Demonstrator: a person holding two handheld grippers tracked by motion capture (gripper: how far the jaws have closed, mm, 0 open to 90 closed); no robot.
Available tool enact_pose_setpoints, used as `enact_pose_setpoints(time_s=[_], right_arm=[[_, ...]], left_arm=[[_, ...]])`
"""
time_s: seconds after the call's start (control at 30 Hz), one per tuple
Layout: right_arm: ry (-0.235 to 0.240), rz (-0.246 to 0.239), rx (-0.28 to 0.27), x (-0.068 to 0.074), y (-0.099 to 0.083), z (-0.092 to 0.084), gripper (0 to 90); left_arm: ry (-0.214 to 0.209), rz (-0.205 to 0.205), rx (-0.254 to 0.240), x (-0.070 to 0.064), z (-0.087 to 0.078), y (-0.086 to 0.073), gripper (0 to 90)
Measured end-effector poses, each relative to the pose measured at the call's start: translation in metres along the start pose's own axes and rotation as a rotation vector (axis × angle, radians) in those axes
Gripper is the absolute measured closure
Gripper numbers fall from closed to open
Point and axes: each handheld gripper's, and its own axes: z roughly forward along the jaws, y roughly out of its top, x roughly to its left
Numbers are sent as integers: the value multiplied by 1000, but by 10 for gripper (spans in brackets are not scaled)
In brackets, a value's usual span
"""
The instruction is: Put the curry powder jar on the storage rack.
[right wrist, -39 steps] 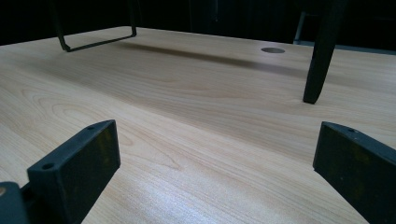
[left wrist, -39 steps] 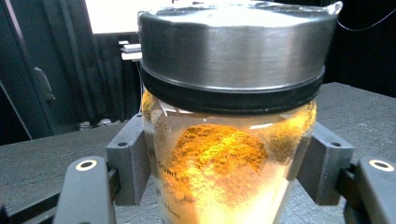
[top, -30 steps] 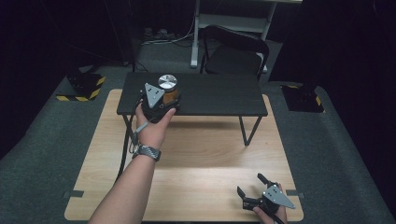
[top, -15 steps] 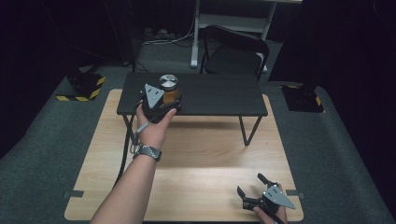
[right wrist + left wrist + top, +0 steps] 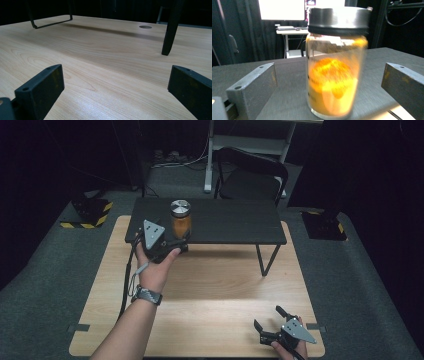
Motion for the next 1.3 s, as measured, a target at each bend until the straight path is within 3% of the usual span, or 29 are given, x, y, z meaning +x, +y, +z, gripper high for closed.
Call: enact_pose_setpoints(time_s=[0.03, 0.1, 0.17, 0.4, 0.67, 0.77, 0.93, 1.13, 1.3], right_arm=[[-2, -2, 0, 1, 0, 0, 0], [-2, -4, -1, 1, 0, 0, 0], [-1, -2, -1, 0, 0, 0, 0], [0, -4, 0, 0, 0, 0, 0], [-2, -7, -1, 1, 0, 0, 0], [0, -7, -3, 0, 0, 0, 0], [10, -2, -4, -1, 0, 0, 0], [11, 1, -3, -2, 0, 0, 0], [12, -3, -5, -1, -1, 0, 0]], left_arm=[[-19, 17, -13, 1, -12, -6, 5], [-27, 16, -19, 2, -18, -10, 5], [-53, 10, -39, 5, -35, -22, 5], [-89, 2, -63, 10, -61, -45, 5], [-131, -10, -90, 17, -96, -85, 5], [-142, -19, -85, 18, -107, -100, 5], [-163, 0, -65, 21, -122, -121, 5], [-161, -55, -21, 30, -135, -146, 5], [-153, -36, 19, 34, -141, -160, 5]])
